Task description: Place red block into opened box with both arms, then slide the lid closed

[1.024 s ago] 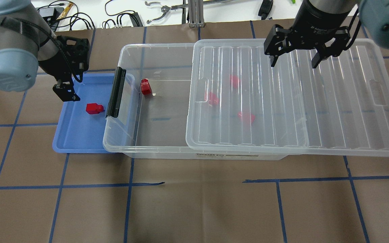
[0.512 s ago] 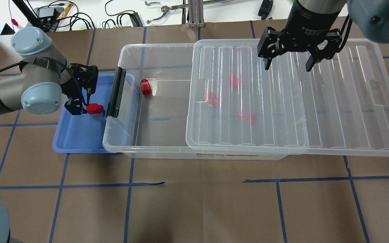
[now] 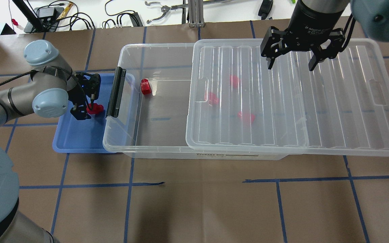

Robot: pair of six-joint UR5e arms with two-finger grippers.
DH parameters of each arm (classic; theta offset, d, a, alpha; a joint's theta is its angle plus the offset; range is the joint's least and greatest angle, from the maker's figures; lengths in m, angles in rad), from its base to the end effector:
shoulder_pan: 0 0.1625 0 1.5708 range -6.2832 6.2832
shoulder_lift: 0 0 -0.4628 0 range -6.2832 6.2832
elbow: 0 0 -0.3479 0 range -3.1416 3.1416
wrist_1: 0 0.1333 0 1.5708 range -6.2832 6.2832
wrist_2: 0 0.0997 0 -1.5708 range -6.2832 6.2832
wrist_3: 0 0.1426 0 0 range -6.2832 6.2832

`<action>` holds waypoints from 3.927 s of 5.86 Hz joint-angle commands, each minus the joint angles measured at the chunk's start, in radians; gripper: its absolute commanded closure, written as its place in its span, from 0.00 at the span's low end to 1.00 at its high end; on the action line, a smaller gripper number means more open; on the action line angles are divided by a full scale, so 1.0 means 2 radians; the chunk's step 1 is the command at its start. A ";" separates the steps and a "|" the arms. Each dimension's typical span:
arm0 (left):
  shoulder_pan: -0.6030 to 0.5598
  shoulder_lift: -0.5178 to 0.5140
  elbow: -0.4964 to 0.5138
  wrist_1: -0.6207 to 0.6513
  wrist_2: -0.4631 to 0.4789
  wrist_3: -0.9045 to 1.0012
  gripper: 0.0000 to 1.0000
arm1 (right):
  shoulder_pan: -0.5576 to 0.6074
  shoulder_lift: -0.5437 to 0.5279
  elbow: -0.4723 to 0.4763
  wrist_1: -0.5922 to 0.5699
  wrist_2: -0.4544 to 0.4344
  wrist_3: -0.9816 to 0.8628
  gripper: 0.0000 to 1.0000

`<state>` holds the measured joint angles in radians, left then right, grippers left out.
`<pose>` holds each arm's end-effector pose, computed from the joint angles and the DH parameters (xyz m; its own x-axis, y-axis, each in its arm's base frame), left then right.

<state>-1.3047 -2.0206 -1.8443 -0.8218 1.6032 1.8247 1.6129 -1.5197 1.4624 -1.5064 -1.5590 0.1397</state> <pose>0.0245 -0.5793 0.2091 -0.0123 0.9998 -0.0167 0.9992 0.0129 0.0378 0.1546 -0.4636 0.5013 -0.9952 0.0975 -0.0107 0.0974 0.9952 0.0087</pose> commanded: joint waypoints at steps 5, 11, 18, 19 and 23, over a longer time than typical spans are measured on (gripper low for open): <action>-0.013 0.070 0.032 -0.087 0.003 0.000 0.90 | -0.016 -0.001 0.005 -0.002 0.002 -0.001 0.00; -0.176 0.128 0.109 -0.220 0.000 -0.222 0.90 | -0.016 -0.005 0.006 -0.002 0.004 0.000 0.00; -0.204 -0.007 0.031 -0.043 -0.035 -0.223 0.66 | -0.016 -0.006 0.007 0.000 0.003 0.000 0.00; -0.204 -0.007 0.032 -0.043 -0.039 -0.224 0.03 | -0.016 -0.005 0.007 0.001 0.003 0.000 0.00; -0.201 0.070 0.082 -0.140 -0.038 -0.227 0.02 | -0.056 0.001 0.007 -0.013 -0.002 -0.081 0.00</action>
<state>-1.7084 -1.9351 -1.7261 -0.9951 1.5281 1.3727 1.5469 -1.5213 1.4753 -1.5211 -1.5615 0.0668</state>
